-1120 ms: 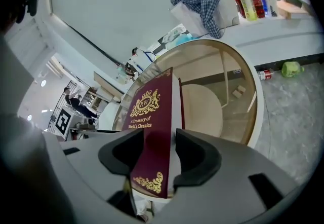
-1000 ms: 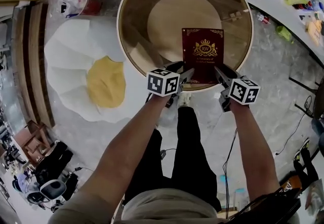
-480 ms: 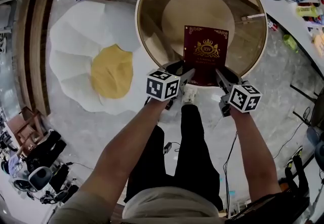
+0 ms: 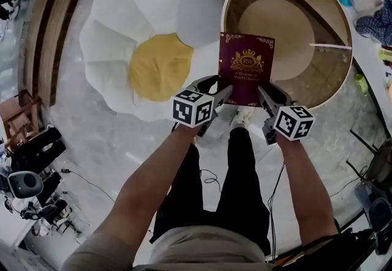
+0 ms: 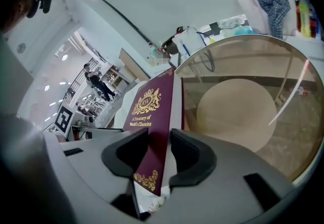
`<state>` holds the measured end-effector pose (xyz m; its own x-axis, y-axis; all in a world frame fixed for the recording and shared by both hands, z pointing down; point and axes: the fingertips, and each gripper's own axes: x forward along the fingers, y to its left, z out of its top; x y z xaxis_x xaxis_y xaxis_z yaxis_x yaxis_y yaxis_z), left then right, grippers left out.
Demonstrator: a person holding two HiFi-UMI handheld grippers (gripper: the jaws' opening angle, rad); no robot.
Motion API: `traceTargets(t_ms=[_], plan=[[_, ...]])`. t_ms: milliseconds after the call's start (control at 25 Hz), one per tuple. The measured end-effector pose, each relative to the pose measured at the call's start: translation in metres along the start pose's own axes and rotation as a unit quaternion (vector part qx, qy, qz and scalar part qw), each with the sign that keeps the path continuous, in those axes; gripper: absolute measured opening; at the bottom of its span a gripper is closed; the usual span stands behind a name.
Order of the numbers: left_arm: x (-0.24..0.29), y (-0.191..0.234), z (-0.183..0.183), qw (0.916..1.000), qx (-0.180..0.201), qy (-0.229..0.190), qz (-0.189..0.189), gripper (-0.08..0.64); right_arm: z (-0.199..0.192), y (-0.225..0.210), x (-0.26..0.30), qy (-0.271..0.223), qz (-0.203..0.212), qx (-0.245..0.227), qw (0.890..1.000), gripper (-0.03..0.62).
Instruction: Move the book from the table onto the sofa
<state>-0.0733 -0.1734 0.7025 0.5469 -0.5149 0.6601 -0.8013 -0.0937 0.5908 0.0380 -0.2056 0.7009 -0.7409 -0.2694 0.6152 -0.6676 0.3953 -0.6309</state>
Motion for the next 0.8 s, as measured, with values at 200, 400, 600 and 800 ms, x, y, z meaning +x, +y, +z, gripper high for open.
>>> traceTargets(t_ms=[200, 400, 600, 800], plan=[[-0.055, 0.052, -0.021, 0.9982, -0.044, -0.029, 0.03, 0.242, -0.019, 0.058, 0.047, 0.038, 0.028, -0.046, 0.998, 0.149], [-0.091, 0.097, -0.057, 0.9925, -0.095, -0.055, 0.053, 0.242, -0.05, 0.096, 0.089, 0.093, 0.052, -0.094, 0.99, 0.149], [-0.1, 0.142, -0.099, 0.9866, -0.14, -0.065, 0.053, 0.242, -0.089, 0.113, 0.13, 0.142, 0.051, -0.127, 0.98, 0.147], [-0.08, 0.167, -0.133, 0.9818, -0.175, -0.062, 0.042, 0.242, -0.115, 0.1, 0.154, 0.182, 0.036, -0.165, 0.969, 0.147]])
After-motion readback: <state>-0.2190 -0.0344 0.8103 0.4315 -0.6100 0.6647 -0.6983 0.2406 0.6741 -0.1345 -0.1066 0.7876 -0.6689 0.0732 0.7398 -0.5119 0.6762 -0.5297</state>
